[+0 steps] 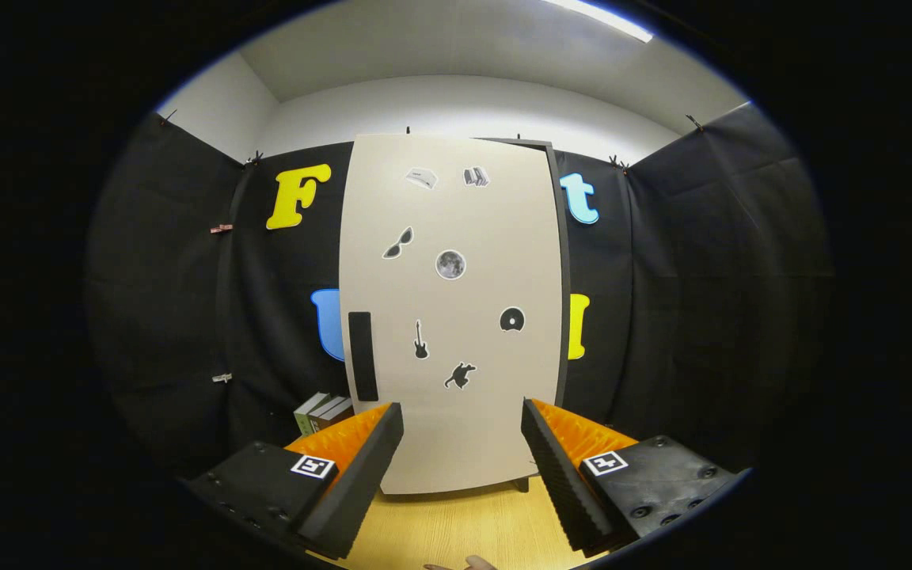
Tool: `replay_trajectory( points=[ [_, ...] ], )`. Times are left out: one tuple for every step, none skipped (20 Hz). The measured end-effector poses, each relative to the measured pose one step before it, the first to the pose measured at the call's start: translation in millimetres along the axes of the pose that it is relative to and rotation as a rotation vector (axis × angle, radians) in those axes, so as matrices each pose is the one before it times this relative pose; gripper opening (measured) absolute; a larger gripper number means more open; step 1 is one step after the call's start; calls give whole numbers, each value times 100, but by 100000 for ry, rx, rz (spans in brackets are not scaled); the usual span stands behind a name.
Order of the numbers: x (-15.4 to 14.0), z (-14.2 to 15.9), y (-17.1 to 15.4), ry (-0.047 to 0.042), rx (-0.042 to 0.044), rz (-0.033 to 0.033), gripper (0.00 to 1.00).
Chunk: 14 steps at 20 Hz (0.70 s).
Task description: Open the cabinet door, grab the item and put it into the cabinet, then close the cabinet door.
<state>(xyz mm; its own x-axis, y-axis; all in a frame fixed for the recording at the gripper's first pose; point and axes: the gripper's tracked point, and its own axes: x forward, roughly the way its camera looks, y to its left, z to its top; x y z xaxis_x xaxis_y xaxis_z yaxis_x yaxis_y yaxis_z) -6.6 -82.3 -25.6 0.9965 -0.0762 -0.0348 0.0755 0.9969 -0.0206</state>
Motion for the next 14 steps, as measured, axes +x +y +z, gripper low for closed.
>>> replay_trajectory(
  points=[
    [43, -57, -25, 208, -46, 15, 98],
    [-87, 28, 13, 424, -47, -72, 98],
    [-70, -142, -9, 317, -35, 45, 98],
    [-118, -18, 27, 82, -50, 43, 98],
    [-111, -16, 8, 160, -71, 55, 98],
    [-41, -50, 42, 86, -122, 108, 98],
    [-69, -1, -28, -4, -133, 60, 98],
    [-59, -5, 24, 24, -213, 97, 98],
    [-2, 117, -4, -128, -250, 132, 98],
    [-51, 35, -6, -111, -303, 45, 98],
    [-13, -42, 20, 25, -266, 154, 98],
    [-31, -27, 57, 124, -114, 217, 98],
    [-46, 14, -61, 194, 24, 231, 98],
    [-52, -90, 50, 218, 107, 188, 98]
  ],
)
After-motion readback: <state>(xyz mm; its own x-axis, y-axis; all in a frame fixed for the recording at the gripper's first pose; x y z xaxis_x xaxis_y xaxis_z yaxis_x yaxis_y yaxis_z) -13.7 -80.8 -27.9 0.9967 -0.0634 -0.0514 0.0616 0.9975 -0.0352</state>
